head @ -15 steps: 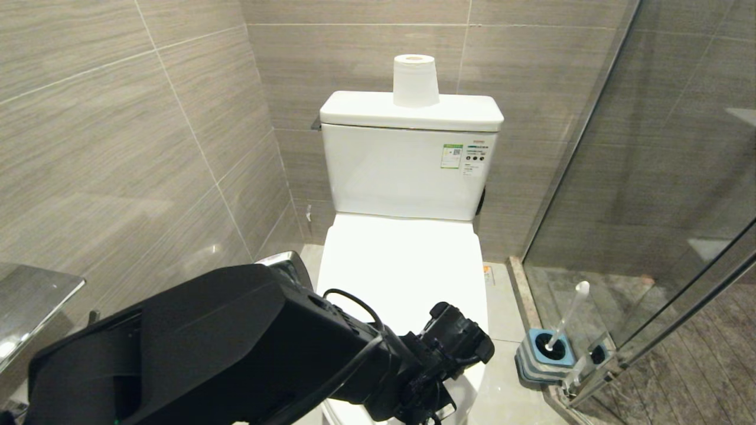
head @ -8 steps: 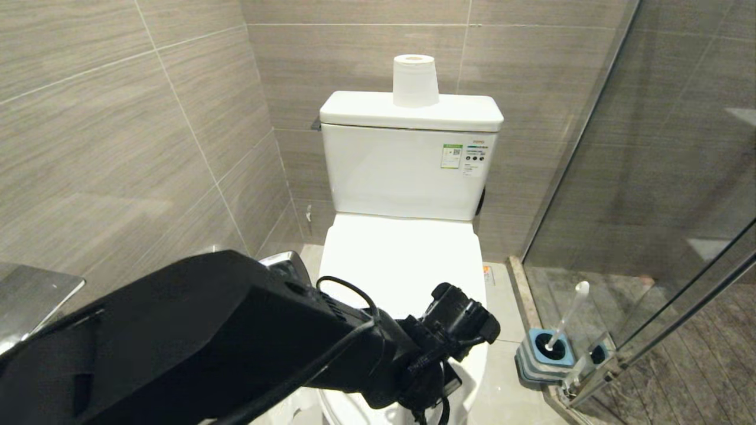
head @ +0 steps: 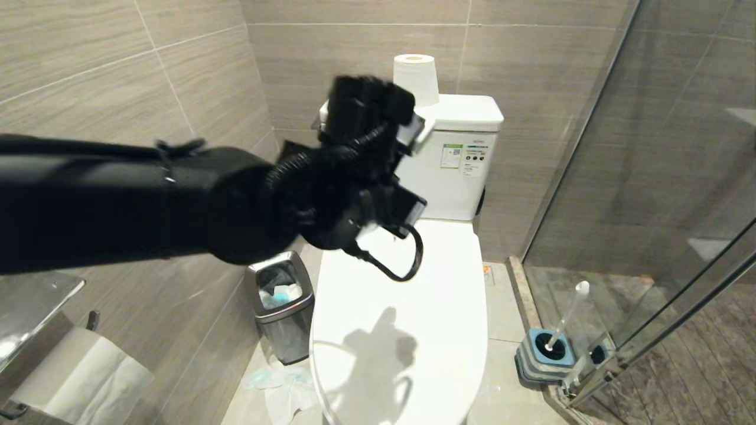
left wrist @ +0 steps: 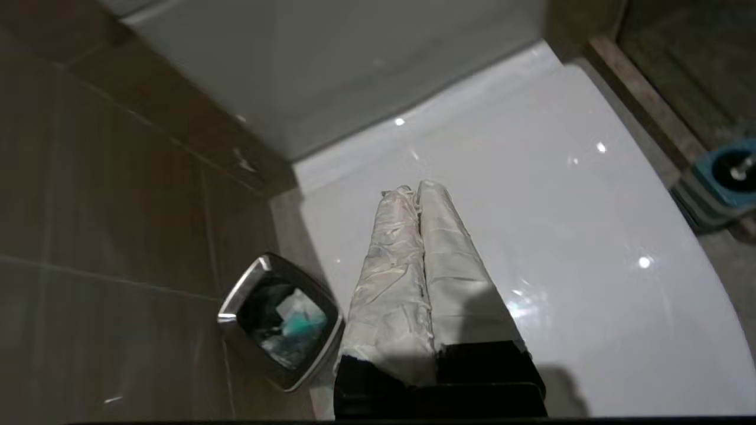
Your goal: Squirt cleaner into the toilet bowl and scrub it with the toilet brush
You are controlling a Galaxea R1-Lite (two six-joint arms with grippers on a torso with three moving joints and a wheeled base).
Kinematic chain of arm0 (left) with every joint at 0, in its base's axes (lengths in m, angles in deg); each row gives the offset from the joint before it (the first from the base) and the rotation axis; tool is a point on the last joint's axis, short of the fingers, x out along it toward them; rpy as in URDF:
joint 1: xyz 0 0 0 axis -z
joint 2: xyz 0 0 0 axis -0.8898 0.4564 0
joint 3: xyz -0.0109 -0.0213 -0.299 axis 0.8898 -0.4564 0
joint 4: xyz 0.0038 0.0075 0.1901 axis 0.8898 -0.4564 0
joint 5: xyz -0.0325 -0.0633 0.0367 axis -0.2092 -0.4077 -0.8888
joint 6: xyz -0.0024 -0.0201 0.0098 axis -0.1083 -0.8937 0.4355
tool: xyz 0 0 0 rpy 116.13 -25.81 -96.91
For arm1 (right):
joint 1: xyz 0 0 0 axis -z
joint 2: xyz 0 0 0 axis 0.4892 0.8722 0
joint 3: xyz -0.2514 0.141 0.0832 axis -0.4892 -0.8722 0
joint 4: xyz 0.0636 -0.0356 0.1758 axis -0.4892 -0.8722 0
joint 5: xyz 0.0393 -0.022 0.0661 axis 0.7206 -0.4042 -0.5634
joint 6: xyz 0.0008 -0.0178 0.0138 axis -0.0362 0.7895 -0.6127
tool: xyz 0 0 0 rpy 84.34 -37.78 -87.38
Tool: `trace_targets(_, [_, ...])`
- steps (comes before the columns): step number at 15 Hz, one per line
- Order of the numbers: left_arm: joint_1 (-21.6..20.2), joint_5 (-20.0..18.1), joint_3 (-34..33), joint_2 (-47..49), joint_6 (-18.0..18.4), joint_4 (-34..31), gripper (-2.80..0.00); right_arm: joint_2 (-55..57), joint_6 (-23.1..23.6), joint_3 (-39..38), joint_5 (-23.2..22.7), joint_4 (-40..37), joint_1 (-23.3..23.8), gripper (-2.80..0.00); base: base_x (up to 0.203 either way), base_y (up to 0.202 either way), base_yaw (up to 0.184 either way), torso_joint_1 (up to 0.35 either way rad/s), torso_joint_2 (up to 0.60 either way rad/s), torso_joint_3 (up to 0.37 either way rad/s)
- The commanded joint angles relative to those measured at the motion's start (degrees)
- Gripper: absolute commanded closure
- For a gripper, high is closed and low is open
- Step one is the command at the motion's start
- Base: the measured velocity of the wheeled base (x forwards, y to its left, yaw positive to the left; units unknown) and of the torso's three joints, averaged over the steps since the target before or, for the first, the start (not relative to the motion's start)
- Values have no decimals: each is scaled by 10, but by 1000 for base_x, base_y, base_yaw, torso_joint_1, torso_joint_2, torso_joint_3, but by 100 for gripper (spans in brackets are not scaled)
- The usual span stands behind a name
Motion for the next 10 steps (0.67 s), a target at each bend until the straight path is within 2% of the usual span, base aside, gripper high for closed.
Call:
trace_targets(1, [-46, 1, 22, -119, 5, -27, 0, 0, 0, 0, 0, 0, 0, 0, 0, 0, 0, 0, 0, 0])
trace_targets(3, [-103, -11, 35, -184, 2, -79, 0, 0, 0, 0, 0, 0, 0, 0, 0, 0, 0, 0, 0, 0])
trace_targets(8, [-317, -156, 46, -321, -28, -183, 0, 0, 0, -1, 0, 0, 0, 0, 0, 0, 0, 0, 0, 0])
trace_targets(10, [-423, -227, 57, -360, -43, -239, 0, 0, 0, -1, 0, 0, 0, 0, 0, 0, 0, 0, 0, 0])
